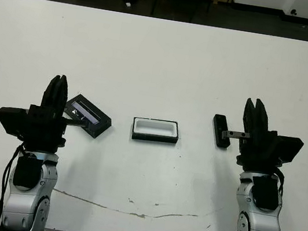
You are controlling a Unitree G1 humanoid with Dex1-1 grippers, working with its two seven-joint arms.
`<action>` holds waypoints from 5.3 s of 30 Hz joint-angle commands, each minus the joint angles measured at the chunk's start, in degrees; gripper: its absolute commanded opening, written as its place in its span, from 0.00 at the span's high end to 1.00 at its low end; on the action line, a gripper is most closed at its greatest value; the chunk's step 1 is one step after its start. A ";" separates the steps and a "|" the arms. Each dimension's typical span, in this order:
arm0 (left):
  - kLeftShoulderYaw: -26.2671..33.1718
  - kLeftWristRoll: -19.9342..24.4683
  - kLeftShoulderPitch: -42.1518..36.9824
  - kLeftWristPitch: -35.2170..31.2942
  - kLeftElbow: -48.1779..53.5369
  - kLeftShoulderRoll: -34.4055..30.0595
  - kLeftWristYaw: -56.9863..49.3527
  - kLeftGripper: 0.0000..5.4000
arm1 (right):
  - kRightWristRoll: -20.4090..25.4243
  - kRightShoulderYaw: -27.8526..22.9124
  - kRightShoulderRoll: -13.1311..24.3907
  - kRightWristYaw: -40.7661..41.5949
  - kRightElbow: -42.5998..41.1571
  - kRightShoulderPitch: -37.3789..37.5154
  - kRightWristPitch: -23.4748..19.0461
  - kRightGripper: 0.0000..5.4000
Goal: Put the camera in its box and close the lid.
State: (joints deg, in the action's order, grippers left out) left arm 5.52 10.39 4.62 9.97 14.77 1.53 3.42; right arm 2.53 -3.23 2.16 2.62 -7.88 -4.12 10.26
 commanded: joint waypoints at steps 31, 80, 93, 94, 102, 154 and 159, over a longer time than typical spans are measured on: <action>-0.74 -0.02 2.65 -0.61 -0.32 -0.12 0.36 1.00 | -8.37 1.77 0.06 -4.33 -7.66 2.42 -20.22 0.89; -0.63 0.29 3.07 0.01 -1.20 0.00 1.60 1.00 | 2.35 -0.41 -1.22 -0.16 -5.50 -1.46 -40.85 0.00; -0.72 -0.09 3.30 -0.17 -0.91 -0.17 1.58 1.00 | 2.35 0.09 -0.78 -0.30 -3.78 -1.63 -40.59 0.00; -0.74 -0.10 3.30 -0.22 -0.86 -0.10 1.50 1.00 | 2.08 0.25 -0.64 -0.36 -3.64 -1.63 -40.49 0.00; -0.75 0.33 3.18 -0.10 -1.04 -0.15 1.80 1.00 | 0.63 1.26 0.06 -1.07 -3.61 -1.87 -42.38 0.00; -0.97 0.29 2.93 -0.54 -1.10 -0.07 1.95 1.00 | 1.99 -1.06 -3.16 -4.31 -0.79 -2.06 -41.40 0.93; -1.25 0.29 2.65 -0.74 -1.06 0.11 1.87 1.00 | 2.56 -1.04 -2.42 -3.46 -1.56 -2.11 -41.63 0.93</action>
State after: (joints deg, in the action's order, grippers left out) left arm 4.38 10.99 6.85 10.43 13.97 1.96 5.57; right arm 4.86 -4.07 -0.95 -1.26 -9.76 -7.02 -30.54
